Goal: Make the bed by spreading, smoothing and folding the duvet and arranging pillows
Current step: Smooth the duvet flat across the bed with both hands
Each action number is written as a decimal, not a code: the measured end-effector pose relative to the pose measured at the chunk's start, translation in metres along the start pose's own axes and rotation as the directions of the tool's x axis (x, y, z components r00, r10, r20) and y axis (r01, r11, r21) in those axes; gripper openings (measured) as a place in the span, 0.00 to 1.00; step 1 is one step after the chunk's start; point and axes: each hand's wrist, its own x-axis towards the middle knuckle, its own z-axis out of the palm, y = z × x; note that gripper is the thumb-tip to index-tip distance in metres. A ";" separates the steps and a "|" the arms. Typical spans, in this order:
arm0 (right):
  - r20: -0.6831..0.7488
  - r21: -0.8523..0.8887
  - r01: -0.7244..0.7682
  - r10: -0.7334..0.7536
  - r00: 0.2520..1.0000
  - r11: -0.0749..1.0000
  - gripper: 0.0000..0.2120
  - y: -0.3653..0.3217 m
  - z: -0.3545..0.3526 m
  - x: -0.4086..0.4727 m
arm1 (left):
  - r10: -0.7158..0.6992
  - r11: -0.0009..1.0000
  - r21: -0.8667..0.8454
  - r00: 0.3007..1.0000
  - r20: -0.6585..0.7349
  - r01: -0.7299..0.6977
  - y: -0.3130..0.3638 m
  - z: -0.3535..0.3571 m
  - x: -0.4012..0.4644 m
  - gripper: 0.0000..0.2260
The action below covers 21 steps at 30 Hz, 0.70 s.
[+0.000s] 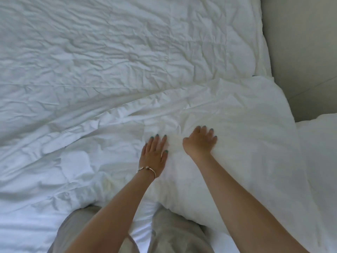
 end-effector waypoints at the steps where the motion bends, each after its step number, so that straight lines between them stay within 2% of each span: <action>1: 0.019 0.024 0.014 -0.015 1.000 1.000 0.34 -0.019 0.001 -0.001 | -0.040 0.999 0.004 0.999 -0.032 0.040 -0.023 -0.009 -0.003 0.27; 4: 0.085 0.241 0.106 -0.130 0.988 0.965 0.39 -0.089 0.001 -0.010 | -0.145 0.989 0.004 0.970 -0.194 0.149 -0.101 -0.041 -0.005 0.28; 6: 0.089 0.438 0.176 -0.238 0.967 0.882 0.43 -0.142 0.000 -0.018 | -0.221 0.974 -0.017 0.927 -0.302 0.227 -0.156 -0.061 -0.001 0.30; 8: 0.050 0.485 0.285 -0.352 0.935 0.827 0.44 -0.196 0.001 -0.024 | -0.330 0.942 -0.056 0.884 -0.331 0.331 -0.213 -0.074 0.002 0.32; 10: 0.031 0.502 0.337 -0.406 0.913 0.797 0.44 -0.246 0.009 -0.026 | -0.440 0.896 -0.093 0.840 -0.317 0.434 -0.269 -0.079 -0.002 0.34; 12: 0.016 0.561 0.287 -0.357 0.934 0.776 0.43 -0.285 0.024 -0.019 | -0.470 0.879 -0.051 0.843 -0.260 0.474 -0.324 -0.077 -0.007 0.35; 14: -0.017 0.615 0.202 -0.244 0.970 0.762 0.39 -0.312 0.043 -0.006 | -0.383 0.909 0.063 0.887 -0.259 0.412 -0.373 -0.074 -0.011 0.36; 16: -0.019 0.710 0.103 -0.127 0.992 0.696 0.34 -0.329 0.060 0.008 | -0.291 0.925 0.155 0.908 -0.301 0.348 -0.412 -0.076 -0.012 0.38; 18: -0.003 0.772 0.021 -0.030 1.000 0.636 0.25 -0.337 0.071 0.017 | -0.316 0.921 0.095 0.865 -0.389 0.379 -0.448 -0.079 -0.015 0.38; 21: -0.057 0.735 0.027 0.022 0.998 0.677 0.13 -0.337 0.077 0.026 | -0.364 0.924 -0.092 0.778 -0.513 0.372 -0.490 -0.086 -0.022 0.29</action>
